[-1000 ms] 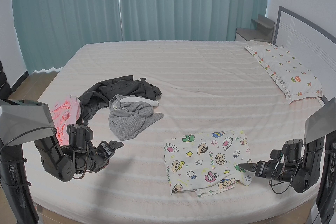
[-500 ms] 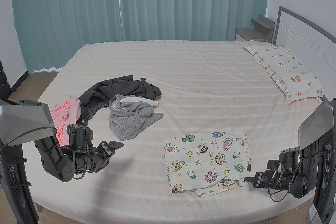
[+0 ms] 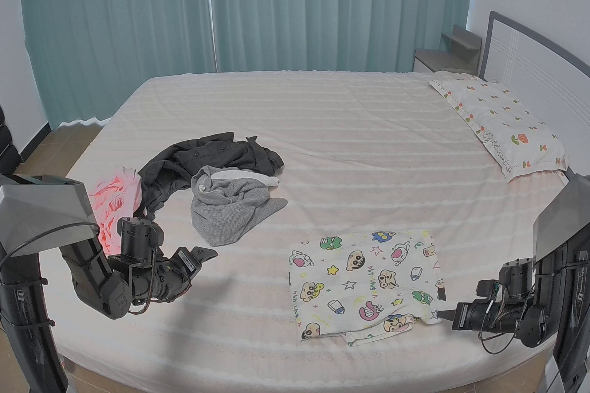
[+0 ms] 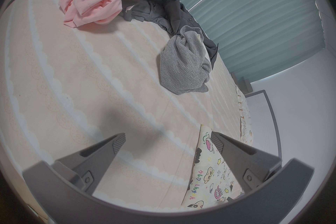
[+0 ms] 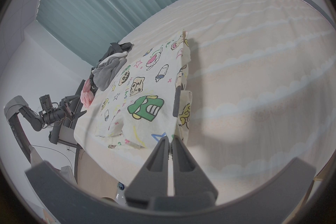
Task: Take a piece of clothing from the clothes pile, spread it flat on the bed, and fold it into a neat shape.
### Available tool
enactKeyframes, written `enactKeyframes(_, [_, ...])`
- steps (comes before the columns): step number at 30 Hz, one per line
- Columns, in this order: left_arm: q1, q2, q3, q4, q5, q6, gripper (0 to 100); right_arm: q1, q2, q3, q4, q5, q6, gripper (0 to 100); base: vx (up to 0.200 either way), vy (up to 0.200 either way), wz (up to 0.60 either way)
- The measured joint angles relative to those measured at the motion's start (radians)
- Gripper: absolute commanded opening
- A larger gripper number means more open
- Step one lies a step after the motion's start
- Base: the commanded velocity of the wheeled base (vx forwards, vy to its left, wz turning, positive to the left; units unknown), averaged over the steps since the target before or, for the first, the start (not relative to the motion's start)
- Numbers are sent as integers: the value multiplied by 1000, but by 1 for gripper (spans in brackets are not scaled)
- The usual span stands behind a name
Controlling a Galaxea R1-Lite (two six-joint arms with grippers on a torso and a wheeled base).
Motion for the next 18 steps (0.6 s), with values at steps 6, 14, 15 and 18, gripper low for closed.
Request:
enactKeyframes(6, [0,0,0,0,0,0,100,-70,1,0,7,1,-50,0,0,0,0])
enactKeyframes(14, [0,0,-1,0,0,0,100,-93,4,0,53,3,-86,0,0,0,0])
enactKeyframes(15, [0,0,-1,0,0,0,100,-93,4,0,63,3,-92,0,0,0,0])
enactKeyframes(18, [0,0,-1,0,0,0,100,-89,1,0,116,1,-142,0,0,0,0])
